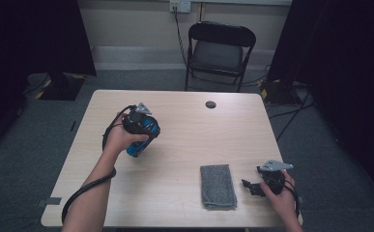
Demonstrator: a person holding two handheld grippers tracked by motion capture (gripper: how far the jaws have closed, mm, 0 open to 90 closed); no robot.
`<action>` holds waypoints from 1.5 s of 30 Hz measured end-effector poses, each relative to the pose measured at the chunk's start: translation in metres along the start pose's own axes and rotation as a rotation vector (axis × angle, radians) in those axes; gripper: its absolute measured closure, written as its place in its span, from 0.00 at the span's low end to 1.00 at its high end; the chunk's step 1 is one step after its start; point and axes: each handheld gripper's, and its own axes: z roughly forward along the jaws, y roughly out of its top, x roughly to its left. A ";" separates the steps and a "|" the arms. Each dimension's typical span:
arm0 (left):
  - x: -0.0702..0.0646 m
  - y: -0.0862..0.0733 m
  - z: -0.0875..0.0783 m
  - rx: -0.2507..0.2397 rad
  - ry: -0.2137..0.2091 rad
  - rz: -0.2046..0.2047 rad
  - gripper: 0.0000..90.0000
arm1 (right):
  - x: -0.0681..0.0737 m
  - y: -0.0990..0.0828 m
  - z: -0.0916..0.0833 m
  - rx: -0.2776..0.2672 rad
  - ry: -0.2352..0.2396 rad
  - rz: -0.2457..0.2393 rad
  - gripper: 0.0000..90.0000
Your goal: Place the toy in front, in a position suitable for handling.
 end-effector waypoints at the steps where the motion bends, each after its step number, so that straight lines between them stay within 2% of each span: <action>1: -0.002 0.002 0.002 0.002 -0.004 0.002 0.28 | 0.000 0.000 0.000 0.000 0.000 0.000 0.14; 7: -0.017 0.018 0.019 0.010 -0.030 0.027 0.28 | 0.000 0.000 0.000 0.000 0.000 0.000 0.14; 11: -0.025 0.026 0.035 0.020 -0.055 0.029 0.28 | 0.000 0.000 0.000 0.000 0.000 0.000 0.14; 13: -0.028 0.030 0.043 0.034 -0.055 0.033 0.28 | 0.000 0.000 0.000 0.000 0.000 0.000 0.14; 20: -0.037 0.033 0.075 0.083 -0.084 0.009 0.28 | 0.000 0.000 0.000 0.000 0.000 0.000 0.14; 23: -0.042 0.033 0.088 0.093 -0.082 0.001 0.28 | 0.000 0.000 0.000 0.000 0.000 0.000 0.14; 27: -0.045 0.035 0.097 0.092 -0.066 -0.003 0.28 | 0.000 0.000 0.000 0.000 0.000 -0.001 0.14; 35: -0.044 0.035 0.107 0.071 -0.027 -0.059 0.28 | 0.000 0.000 0.000 0.000 0.000 -0.001 0.14; 38: -0.044 0.033 0.111 0.065 -0.028 -0.067 0.28 | 0.000 0.000 0.000 -0.001 0.001 -0.001 0.14; 39: -0.044 0.033 0.112 0.069 -0.026 -0.051 0.28 | 0.000 0.000 0.000 -0.001 0.001 -0.001 0.14; 42: -0.046 0.031 0.117 0.069 -0.021 -0.050 0.28 | 0.000 0.000 0.000 0.000 0.000 -0.001 0.14; 45: -0.046 0.028 0.121 0.069 -0.006 -0.067 0.28 | 0.000 0.000 0.000 0.000 0.000 -0.002 0.14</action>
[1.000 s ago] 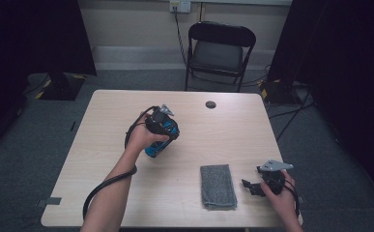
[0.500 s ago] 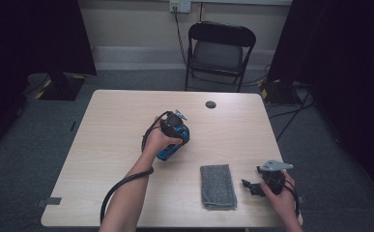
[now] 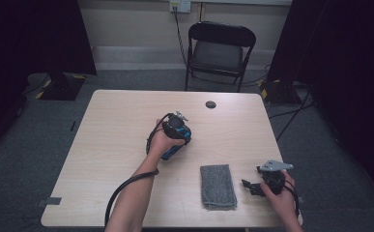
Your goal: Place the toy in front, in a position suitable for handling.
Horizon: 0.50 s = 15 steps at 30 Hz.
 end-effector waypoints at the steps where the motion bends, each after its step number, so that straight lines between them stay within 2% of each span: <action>1: 0.000 -0.001 0.001 0.001 -0.006 0.001 0.28 | 0.000 0.000 0.000 0.000 0.000 0.000 0.14; 9: 0.001 -0.005 0.008 0.006 0.008 -0.024 0.28 | 0.000 0.000 0.000 0.000 0.001 0.000 0.14; 15: 0.002 -0.005 0.009 0.012 0.018 -0.024 0.28 | 0.000 0.000 0.000 0.001 0.001 0.001 0.14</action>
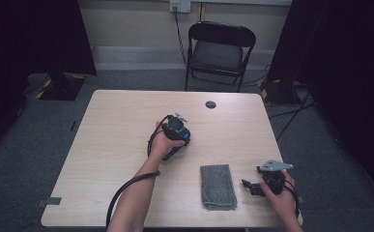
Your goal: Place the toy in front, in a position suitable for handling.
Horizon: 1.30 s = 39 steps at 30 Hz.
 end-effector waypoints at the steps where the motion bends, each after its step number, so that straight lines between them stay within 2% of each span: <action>1: 0.000 0.000 0.001 0.001 -0.003 0.001 0.28 | 0.000 0.000 0.000 0.000 0.000 0.000 0.14; 13: 0.000 -0.004 0.002 -0.006 0.009 0.000 0.26 | 0.000 0.000 0.000 -0.001 0.002 0.000 0.15; 18: 0.001 -0.001 -0.002 -0.032 0.007 -0.030 0.22 | 0.000 0.000 0.000 -0.001 0.002 0.000 0.15; 21: 0.002 0.000 -0.006 -0.034 0.006 -0.031 0.20 | 0.000 0.000 0.000 -0.002 0.002 -0.001 0.15; 23: 0.002 0.001 -0.011 -0.040 0.004 -0.027 0.20 | 0.000 0.000 0.000 -0.002 0.002 -0.001 0.14; 26: 0.002 0.000 -0.020 -0.064 -0.022 -0.030 0.20 | 0.000 0.000 0.000 -0.001 0.002 0.000 0.15; 31: 0.003 -0.007 -0.044 -0.097 -0.021 -0.017 0.19 | 0.000 0.000 0.000 -0.002 0.002 -0.002 0.15; 32: 0.002 -0.010 -0.049 -0.102 -0.024 -0.023 0.19 | 0.000 0.000 0.000 -0.002 0.002 -0.001 0.15; 38: 0.002 -0.034 -0.073 -0.124 -0.003 0.002 0.18 | 0.000 0.000 0.000 -0.001 0.002 0.000 0.15; 39: 0.003 -0.038 -0.075 -0.127 -0.006 -0.005 0.18 | 0.000 0.000 0.000 -0.001 0.001 0.000 0.15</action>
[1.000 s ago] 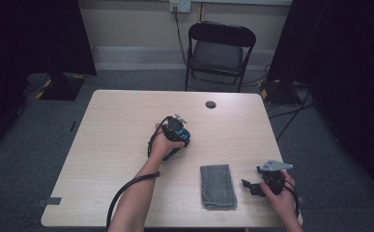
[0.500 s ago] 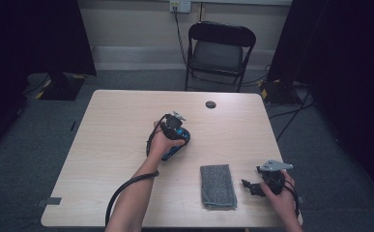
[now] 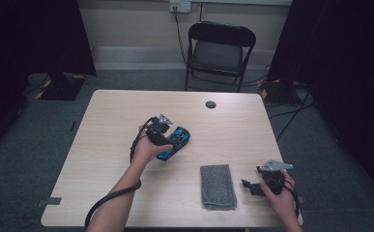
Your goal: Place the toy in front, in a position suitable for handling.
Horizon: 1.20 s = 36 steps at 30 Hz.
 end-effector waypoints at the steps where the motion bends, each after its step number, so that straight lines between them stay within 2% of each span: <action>1: 0.001 -0.004 -0.003 0.008 -0.001 0.003 0.18 | 0.000 0.000 0.000 -0.001 0.000 -0.001 0.15; 2: 0.001 -0.009 -0.005 0.002 0.006 0.004 0.18 | 0.000 0.000 0.000 0.000 0.000 0.000 0.15; 7: 0.001 -0.031 -0.007 0.009 -0.009 0.008 0.18 | 0.000 0.000 0.000 0.000 -0.004 0.001 0.14; 11: 0.003 -0.044 -0.002 0.025 -0.006 0.004 0.19 | 0.000 0.000 0.000 0.000 -0.005 0.001 0.15; 14: 0.003 -0.052 0.004 0.012 -0.032 -0.006 0.18 | 0.000 0.000 0.000 0.000 -0.005 0.001 0.15; 19: 0.004 -0.060 0.011 0.016 -0.027 0.001 0.18 | 0.000 0.000 0.000 0.000 -0.005 0.001 0.14; 21: 0.006 -0.062 0.012 0.007 -0.032 0.014 0.17 | 0.000 0.000 0.000 0.000 -0.005 0.001 0.15; 25: 0.007 -0.065 0.012 -0.018 -0.032 0.008 0.17 | 0.000 0.000 0.000 0.000 -0.005 0.001 0.14; 26: 0.007 -0.066 0.013 -0.027 -0.031 0.022 0.17 | 0.000 0.000 0.000 0.000 -0.005 0.000 0.15; 36: 0.007 -0.065 0.014 -0.035 -0.032 0.033 0.17 | 0.002 0.000 0.000 -0.001 -0.011 0.006 0.15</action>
